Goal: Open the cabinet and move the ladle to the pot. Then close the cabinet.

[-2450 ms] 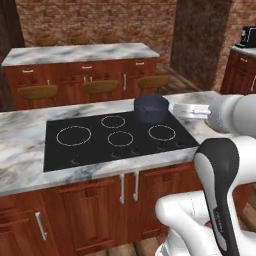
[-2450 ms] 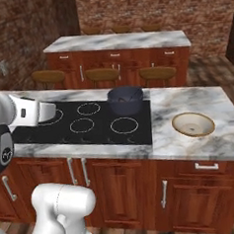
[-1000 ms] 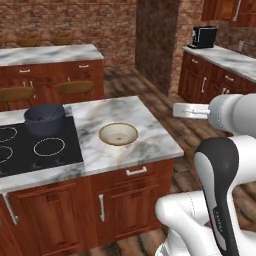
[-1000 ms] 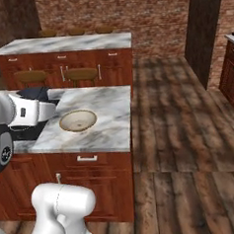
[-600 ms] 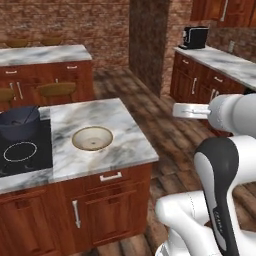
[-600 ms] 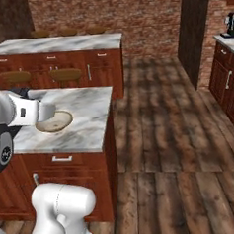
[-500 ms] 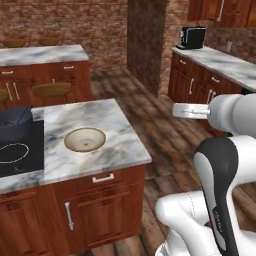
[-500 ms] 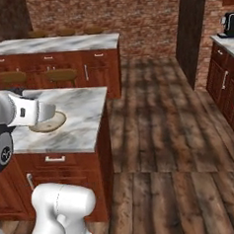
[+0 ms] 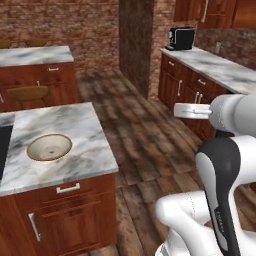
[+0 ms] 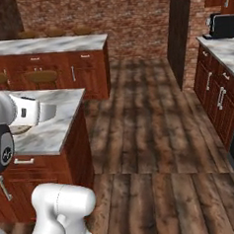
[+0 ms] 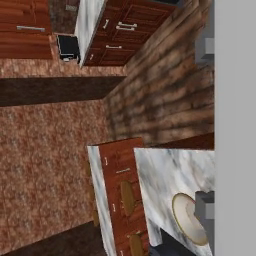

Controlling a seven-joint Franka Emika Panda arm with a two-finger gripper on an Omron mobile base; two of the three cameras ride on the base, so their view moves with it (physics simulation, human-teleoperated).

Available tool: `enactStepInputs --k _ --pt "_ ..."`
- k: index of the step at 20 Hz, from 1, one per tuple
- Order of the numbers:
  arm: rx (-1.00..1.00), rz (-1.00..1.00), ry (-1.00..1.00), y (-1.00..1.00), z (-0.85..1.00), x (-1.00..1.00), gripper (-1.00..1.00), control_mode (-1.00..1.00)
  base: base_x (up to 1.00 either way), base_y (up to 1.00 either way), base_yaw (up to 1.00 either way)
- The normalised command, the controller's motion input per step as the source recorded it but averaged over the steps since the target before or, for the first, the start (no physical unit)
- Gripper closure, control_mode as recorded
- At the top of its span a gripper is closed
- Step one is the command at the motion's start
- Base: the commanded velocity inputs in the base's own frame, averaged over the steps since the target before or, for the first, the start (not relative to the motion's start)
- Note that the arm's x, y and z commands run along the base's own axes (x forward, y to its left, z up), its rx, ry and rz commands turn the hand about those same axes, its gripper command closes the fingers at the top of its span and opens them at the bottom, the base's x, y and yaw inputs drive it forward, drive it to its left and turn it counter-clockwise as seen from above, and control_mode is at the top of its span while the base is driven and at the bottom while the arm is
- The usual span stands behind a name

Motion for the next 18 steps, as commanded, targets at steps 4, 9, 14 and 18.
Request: enactStepInputs --k 4,9,14,18 --pt "0.0 0.0 0.0 0.0 0.0 0.0 -1.0 1.0 0.69 -0.46 0.0" --pt "0.0 0.0 0.0 0.0 0.0 0.0 -1.0 1.0 0.89 -0.46 0.0" --pt "0.0 0.0 0.0 0.0 0.0 0.0 -1.0 1.0 0.96 -0.5 0.0" --pt "0.0 0.0 0.0 0.0 0.0 0.0 -1.0 1.0 0.88 -0.46 0.0"
